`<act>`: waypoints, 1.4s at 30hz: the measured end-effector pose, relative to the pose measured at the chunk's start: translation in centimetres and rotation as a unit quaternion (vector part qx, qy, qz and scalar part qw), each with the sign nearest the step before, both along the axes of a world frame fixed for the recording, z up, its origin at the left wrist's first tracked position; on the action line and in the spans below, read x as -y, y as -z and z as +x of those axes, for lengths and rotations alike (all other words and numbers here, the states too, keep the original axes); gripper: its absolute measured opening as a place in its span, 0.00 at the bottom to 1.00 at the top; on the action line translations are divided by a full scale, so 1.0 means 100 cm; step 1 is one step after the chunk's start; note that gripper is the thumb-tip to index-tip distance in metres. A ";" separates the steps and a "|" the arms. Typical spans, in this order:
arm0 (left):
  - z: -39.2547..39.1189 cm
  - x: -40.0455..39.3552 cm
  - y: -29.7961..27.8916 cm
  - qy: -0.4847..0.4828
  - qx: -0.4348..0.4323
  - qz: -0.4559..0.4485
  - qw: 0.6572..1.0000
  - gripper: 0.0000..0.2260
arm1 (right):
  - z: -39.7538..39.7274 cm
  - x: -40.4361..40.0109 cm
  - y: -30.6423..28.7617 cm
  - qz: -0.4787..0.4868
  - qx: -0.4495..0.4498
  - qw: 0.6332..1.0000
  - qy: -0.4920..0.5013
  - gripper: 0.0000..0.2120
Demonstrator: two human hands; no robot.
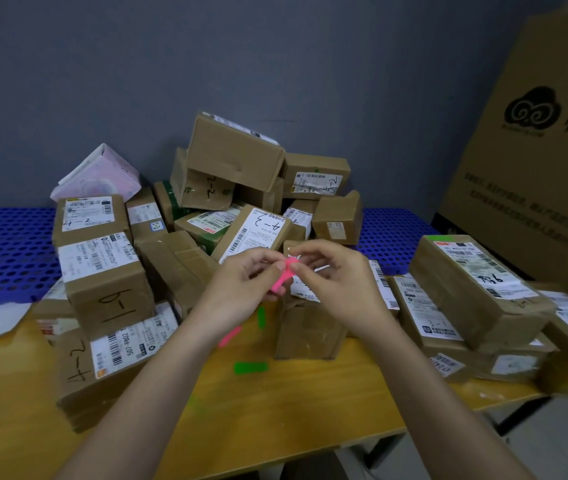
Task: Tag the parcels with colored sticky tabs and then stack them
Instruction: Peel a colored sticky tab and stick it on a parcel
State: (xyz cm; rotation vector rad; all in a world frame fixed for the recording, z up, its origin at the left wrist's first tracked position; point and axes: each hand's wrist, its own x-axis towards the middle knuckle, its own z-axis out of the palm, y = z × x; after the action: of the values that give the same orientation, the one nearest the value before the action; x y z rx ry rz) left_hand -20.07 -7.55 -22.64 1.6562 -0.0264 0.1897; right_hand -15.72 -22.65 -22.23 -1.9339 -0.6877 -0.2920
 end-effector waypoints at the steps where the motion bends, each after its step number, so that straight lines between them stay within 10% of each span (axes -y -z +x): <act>1: 0.000 0.001 0.000 0.001 -0.005 -0.012 1.000 0.04 | -0.001 -0.002 0.000 0.040 -0.031 0.999 0.009 0.09; 5: 0.001 0.001 -0.001 -0.034 -0.018 -0.097 0.995 0.07 | -0.006 -0.005 0.001 0.166 -0.133 0.977 -0.022 0.09; 13: 0.006 -0.002 -0.007 -0.030 -0.043 -0.116 0.992 0.04 | -0.014 0.008 0.005 0.062 0.003 0.996 -0.061 0.14; 20: 0.004 0.004 -0.012 -0.032 -0.055 -0.122 0.990 0.05 | -0.002 0.016 0.012 -0.144 0.370 0.917 0.032 0.10; 25: 0.002 0.004 -0.015 -0.034 -0.047 -0.109 0.992 0.02 | -0.001 0.017 0.010 -0.207 0.445 0.871 0.030 0.08; 36: -0.002 -0.005 -0.009 0.030 -0.043 -0.130 0.990 0.05 | -0.010 0.007 -0.014 -0.051 0.095 0.993 -0.048 0.02; 42: -0.004 -0.008 -0.010 0.049 -0.029 -0.099 0.993 0.05 | -0.006 0.012 -0.038 -0.003 -0.165 0.972 -0.167 0.02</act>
State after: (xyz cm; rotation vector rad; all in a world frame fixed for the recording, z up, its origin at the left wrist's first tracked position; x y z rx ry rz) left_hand -20.45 -6.72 -21.60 1.4577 -0.0432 0.0661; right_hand -16.37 -23.85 -18.47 -1.7781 -0.7732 0.2368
